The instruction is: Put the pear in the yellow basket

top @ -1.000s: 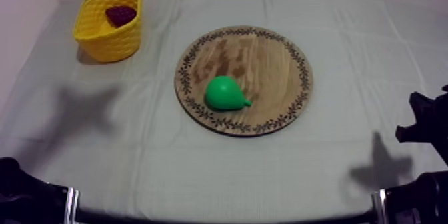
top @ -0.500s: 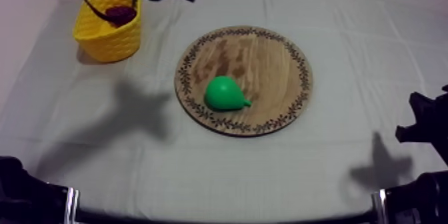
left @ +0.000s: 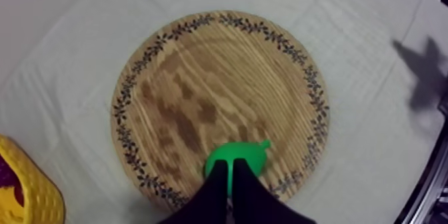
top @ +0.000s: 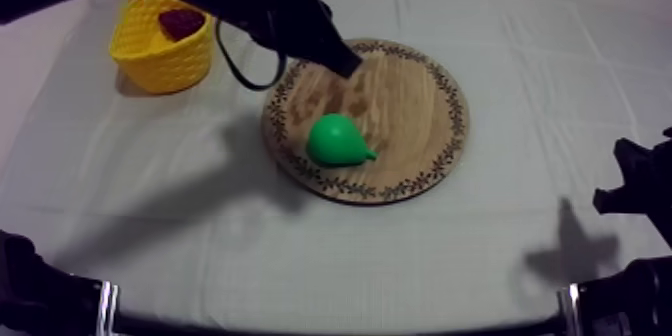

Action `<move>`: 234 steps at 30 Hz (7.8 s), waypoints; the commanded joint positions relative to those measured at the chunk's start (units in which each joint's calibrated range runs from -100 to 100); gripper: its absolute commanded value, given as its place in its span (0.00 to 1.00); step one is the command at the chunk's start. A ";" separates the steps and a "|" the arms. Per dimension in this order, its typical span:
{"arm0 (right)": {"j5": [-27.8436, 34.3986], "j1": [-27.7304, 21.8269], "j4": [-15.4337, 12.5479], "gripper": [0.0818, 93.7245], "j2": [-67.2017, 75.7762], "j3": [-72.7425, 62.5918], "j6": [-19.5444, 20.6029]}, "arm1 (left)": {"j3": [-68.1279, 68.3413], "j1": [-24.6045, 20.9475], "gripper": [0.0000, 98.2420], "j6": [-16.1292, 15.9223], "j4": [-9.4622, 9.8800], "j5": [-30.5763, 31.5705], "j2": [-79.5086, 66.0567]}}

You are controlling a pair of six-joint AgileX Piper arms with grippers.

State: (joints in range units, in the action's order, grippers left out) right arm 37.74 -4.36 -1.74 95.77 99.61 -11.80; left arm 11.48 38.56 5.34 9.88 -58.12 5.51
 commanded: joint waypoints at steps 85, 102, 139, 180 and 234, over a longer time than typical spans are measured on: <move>0.00 0.00 0.01 0.00 -0.01 0.05 0.00 | -8.52 -2.88 0.54 -20.22 -11.35 -3.73 29.15; 0.00 0.00 0.01 0.00 -0.01 0.05 0.00 | -8.34 -10.62 0.47 -16.48 -12.01 -7.84 15.92; 0.00 0.00 0.01 0.00 -0.01 0.05 0.00 | -11.23 -37.13 0.75 -10.00 -6.79 -1.49 20.44; 0.00 0.02 0.01 0.00 -0.01 0.05 0.00 | 34.39 -36.85 0.01 -9.95 -9.97 21.59 -46.01; 0.00 0.07 0.01 0.00 -0.01 0.05 0.00 | 88.52 -33.96 0.00 -5.87 -6.47 28.15 -105.51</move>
State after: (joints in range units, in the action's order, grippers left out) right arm 37.77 -4.29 -1.74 95.77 99.61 -11.80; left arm 100.00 4.63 -1.13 3.44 -29.95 -100.00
